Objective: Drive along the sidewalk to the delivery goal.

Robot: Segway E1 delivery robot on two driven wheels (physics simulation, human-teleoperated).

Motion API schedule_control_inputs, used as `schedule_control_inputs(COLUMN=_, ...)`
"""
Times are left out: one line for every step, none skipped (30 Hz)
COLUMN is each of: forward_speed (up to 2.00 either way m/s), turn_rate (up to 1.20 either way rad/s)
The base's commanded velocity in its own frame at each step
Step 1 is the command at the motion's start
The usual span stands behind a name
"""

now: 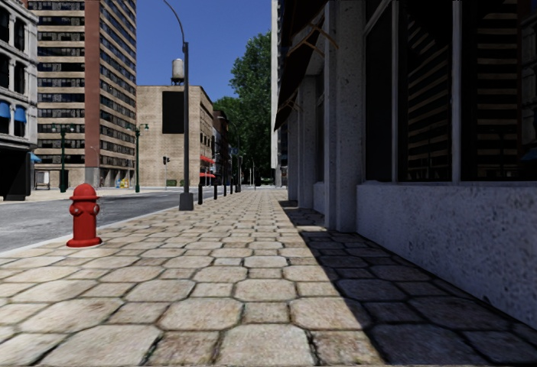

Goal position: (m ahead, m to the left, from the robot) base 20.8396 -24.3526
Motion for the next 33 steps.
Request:
schedule_control_inputs(forward_speed=2.0, turn_rate=0.0)
schedule_control_inputs(forward_speed=2.0, turn_rate=0.0)
schedule_control_inputs(forward_speed=2.0, turn_rate=0.0)
schedule_control_inputs(forward_speed=2.0, turn_rate=0.0)
schedule_control_inputs(forward_speed=2.0, turn_rate=0.0)
schedule_control_inputs(forward_speed=2.0, turn_rate=0.0)
schedule_control_inputs(forward_speed=2.0, turn_rate=0.0)
schedule_control_inputs(forward_speed=2.0, turn_rate=0.0)
schedule_control_inputs(forward_speed=2.0, turn_rate=0.0)
schedule_control_inputs(forward_speed=2.0, turn_rate=0.0)
schedule_control_inputs(forward_speed=2.0, turn_rate=0.0)
schedule_control_inputs(forward_speed=2.0, turn_rate=0.0)
schedule_control_inputs(forward_speed=2.0, turn_rate=0.0)
schedule_control_inputs(forward_speed=2.0, turn_rate=0.0)
schedule_control_inputs(forward_speed=2.0, turn_rate=0.0)
schedule_control_inputs(forward_speed=2.0, turn_rate=0.0)
schedule_control_inputs(forward_speed=2.0, turn_rate=0.0)
schedule_control_inputs(forward_speed=2.0, turn_rate=0.0)
schedule_control_inputs(forward_speed=2.0, turn_rate=0.0)
schedule_control_inputs(forward_speed=2.0, turn_rate=0.0)
schedule_control_inputs(forward_speed=2.0, turn_rate=0.0)
schedule_control_inputs(forward_speed=2.0, turn_rate=0.0)
schedule_control_inputs(forward_speed=2.0, turn_rate=0.0)
schedule_control_inputs(forward_speed=2.0, turn_rate=0.0)
schedule_control_inputs(forward_speed=2.0, turn_rate=0.0)
schedule_control_inputs(forward_speed=2.0, turn_rate=0.0)
schedule_control_inputs(forward_speed=2.0, turn_rate=0.0)
schedule_control_inputs(forward_speed=2.0, turn_rate=0.0)
schedule_control_inputs(forward_speed=2.0, turn_rate=0.0)
schedule_control_inputs(forward_speed=2.0, turn_rate=0.0)
schedule_control_inputs(forward_speed=2.0, turn_rate=0.0)
schedule_control_inputs(forward_speed=2.0, turn_rate=0.0)
schedule_control_inputs(forward_speed=2.0, turn_rate=0.0)
